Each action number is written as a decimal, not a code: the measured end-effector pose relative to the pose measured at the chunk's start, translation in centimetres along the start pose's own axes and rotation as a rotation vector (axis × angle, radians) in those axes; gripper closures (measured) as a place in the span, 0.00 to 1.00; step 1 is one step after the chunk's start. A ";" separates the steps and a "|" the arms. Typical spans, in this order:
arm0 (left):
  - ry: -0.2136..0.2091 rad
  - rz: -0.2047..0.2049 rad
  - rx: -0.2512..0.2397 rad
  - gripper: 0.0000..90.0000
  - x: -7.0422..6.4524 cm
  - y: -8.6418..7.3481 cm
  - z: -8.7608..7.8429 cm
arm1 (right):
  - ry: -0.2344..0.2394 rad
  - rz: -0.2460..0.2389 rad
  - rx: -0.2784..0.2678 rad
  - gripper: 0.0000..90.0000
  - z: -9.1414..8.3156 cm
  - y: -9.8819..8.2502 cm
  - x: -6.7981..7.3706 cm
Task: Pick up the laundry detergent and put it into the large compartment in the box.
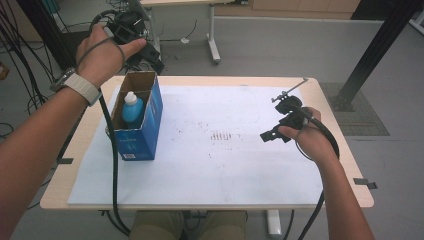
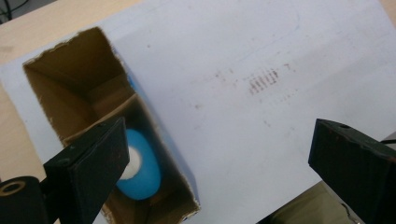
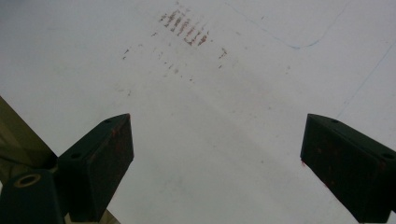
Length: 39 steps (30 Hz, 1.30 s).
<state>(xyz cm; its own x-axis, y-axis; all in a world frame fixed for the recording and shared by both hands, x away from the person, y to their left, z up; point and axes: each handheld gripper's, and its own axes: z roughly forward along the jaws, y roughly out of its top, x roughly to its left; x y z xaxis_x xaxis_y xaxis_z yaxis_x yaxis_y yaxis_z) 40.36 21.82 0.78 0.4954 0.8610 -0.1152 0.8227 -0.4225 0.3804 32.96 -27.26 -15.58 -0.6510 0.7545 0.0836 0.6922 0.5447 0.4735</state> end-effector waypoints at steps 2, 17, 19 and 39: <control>-0.019 0.013 0.004 0.06 0.0 0.2 0.0 | -0.003 -0.001 -0.001 0.11 -0.1 0.0 0.0; -0.086 0.155 0.018 0.06 -1.6 1.3 0.2 | -0.020 -0.002 -0.004 0.11 -1.1 0.2 0.5; -0.090 0.169 0.016 0.06 -1.8 1.3 0.3 | -0.020 -0.002 -0.008 0.11 -1.1 0.0 0.5; -0.148 0.411 0.092 0.06 -3.9 3.2 3.4 | -0.028 0.012 -0.014 0.11 -1.6 -1.0 0.3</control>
<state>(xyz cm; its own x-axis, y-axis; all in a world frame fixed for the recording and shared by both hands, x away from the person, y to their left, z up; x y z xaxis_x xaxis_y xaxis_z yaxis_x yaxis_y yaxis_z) 41.98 16.13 -0.72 0.8154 0.5695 -0.1038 0.5672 -0.7503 0.3396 31.55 -28.13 -14.59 -0.6332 0.7713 0.0648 0.6954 0.5301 0.4852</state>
